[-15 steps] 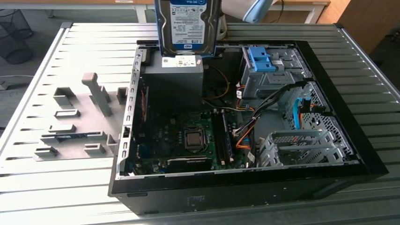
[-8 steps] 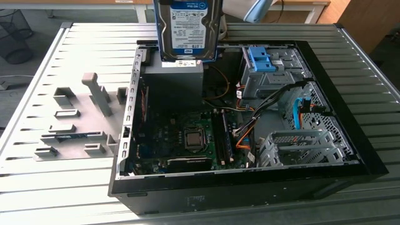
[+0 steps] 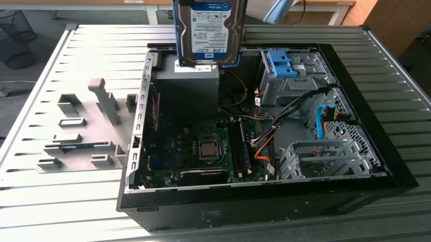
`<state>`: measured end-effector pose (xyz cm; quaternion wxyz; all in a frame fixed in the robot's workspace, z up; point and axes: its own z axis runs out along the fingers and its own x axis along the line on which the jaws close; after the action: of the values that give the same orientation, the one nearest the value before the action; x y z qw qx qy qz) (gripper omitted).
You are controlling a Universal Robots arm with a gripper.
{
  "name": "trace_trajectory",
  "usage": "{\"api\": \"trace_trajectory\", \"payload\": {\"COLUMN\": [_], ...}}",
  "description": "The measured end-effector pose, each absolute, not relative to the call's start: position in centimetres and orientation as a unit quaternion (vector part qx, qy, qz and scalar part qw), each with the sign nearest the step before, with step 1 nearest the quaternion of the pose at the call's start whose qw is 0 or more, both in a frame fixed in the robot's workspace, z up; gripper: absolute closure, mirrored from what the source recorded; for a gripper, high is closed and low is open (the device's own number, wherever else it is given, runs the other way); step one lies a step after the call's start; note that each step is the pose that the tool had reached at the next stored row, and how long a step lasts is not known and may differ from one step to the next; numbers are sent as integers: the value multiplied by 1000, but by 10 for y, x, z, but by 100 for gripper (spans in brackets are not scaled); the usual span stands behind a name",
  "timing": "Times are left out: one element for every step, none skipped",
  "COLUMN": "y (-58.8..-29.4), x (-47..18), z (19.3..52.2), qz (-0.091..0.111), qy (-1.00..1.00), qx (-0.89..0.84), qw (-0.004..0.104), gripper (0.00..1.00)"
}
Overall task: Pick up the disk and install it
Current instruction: 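Pick up the disk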
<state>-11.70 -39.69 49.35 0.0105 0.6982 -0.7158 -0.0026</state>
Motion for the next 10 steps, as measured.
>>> {"api": "trace_trajectory", "payload": {"y": [-397, -397, -397, -397, -397, -397, -398, -400, -401, -404], "x": [-115, -112, -109, -106, -103, -102, -102, -102, -102, -102], "z": [494, 493, 493, 493, 493, 493, 493, 493, 493, 493], "qz": [-3, -3, -3, -3, -3, -3, -3, -3, -2, -2], "qy": [-716, -716, -716, -716, -716, -716, -716, -716, -716, -716], "qx": [698, 698, 698, 698, 698, 698, 698, 698, 698, 698], "qw": [10, 10, 10, 10, 10, 10, 10, 10, 11, 11], "gripper": [63, 63, 63, 63, 63, 63, 63, 63, 63, 63]}}
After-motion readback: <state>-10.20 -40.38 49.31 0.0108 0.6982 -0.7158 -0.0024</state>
